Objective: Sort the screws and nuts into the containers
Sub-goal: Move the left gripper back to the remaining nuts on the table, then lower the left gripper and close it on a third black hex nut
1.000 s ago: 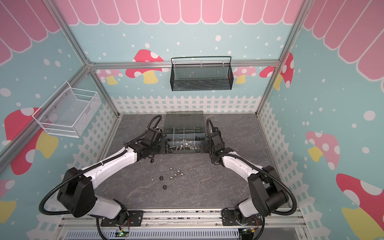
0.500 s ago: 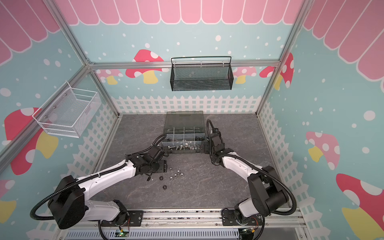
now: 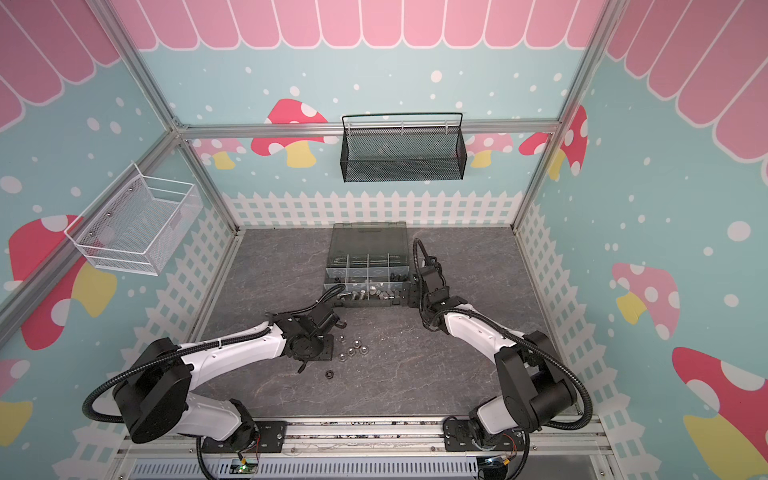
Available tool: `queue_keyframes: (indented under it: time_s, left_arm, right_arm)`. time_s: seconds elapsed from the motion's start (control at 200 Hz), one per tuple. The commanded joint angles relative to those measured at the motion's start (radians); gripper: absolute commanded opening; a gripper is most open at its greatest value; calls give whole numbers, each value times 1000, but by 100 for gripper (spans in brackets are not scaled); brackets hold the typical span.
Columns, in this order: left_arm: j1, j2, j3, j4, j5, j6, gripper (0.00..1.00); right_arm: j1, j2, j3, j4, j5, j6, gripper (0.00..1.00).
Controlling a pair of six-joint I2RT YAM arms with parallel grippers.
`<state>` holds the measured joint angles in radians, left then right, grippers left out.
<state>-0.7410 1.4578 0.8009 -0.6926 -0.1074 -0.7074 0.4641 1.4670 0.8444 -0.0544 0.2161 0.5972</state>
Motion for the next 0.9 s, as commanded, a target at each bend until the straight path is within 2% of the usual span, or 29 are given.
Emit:
queue_keyframes:
  time_s: [0.0,0.72,0.89]
  left_arm:
    - [-6,19,-12,-14,10,-17,47]
    - [-5,108,-20,8,-10,-6,37]
    - [0,119,-24,13,-18,-6,24]
  right_arm:
    - [-4,12,-10,4,2,14,98]
    - [-3,31,-8,3,3,13,98]
    - [-3,29,-10,2,4,12,98]
